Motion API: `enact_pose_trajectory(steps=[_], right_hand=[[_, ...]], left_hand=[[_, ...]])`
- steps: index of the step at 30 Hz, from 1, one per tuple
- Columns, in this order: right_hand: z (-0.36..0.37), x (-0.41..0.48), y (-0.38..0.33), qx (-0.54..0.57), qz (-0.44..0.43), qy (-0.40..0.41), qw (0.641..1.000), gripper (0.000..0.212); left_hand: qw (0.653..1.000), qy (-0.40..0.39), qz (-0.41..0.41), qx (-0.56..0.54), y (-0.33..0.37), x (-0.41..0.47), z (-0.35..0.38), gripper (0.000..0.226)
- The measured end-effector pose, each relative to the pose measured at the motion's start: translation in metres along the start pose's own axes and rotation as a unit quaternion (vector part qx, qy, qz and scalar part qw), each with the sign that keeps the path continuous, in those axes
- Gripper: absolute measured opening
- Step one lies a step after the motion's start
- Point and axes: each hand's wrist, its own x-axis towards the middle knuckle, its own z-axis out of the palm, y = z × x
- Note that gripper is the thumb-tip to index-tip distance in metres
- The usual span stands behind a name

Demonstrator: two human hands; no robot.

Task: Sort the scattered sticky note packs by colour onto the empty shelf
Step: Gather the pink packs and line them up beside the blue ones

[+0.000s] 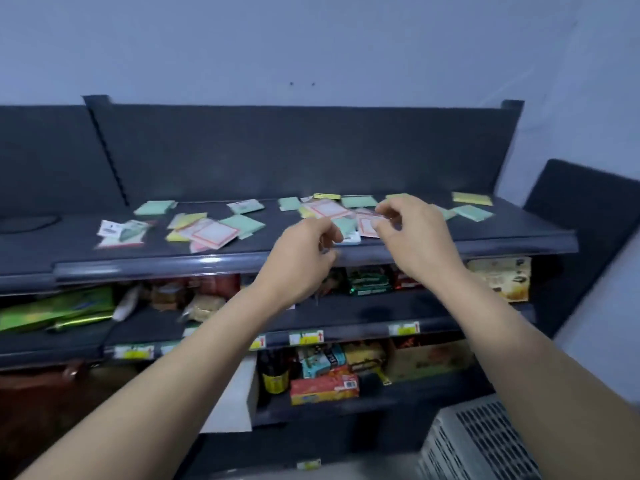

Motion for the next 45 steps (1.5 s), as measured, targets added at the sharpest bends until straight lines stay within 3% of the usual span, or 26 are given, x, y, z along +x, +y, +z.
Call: enact_pose_trajectory(steps=[12,21,27,32,38,41,45], right_hand=[[0.134,0.087,-0.077,0.076,-0.100,-0.114,0.986,0.023],[0.210,0.168,-0.086,0.136,-0.161,-0.194,0.958,0.022],[0.269,0.191,-0.092,0.107,-0.172,-0.293,0.935,0.029],[0.312,0.199,-0.102,0.033,-0.150,-0.392,0.907,0.057],[0.333,0.210,-0.113,-0.042,-0.135,-0.419,0.897,0.083],[0.335,0.220,-0.110,-0.056,-0.103,-0.435,0.893,0.078],[0.332,0.236,-0.096,-0.050,-0.061,-0.436,0.896,0.045]], left_hand=[[0.982,0.054,-0.170,0.071,-0.125,0.009,-0.054,0.013],[0.930,0.111,-0.323,0.134,-0.204,0.054,-0.060,0.016],[0.903,0.116,-0.384,0.155,-0.227,0.056,-0.052,0.017],[0.883,0.107,-0.428,0.161,-0.248,0.054,-0.055,0.017],[0.880,0.080,-0.444,0.150,-0.271,0.067,-0.055,0.025],[0.874,0.040,-0.451,0.174,-0.283,0.078,-0.052,0.039],[0.881,-0.012,-0.442,0.171,-0.294,0.096,-0.046,0.054]])
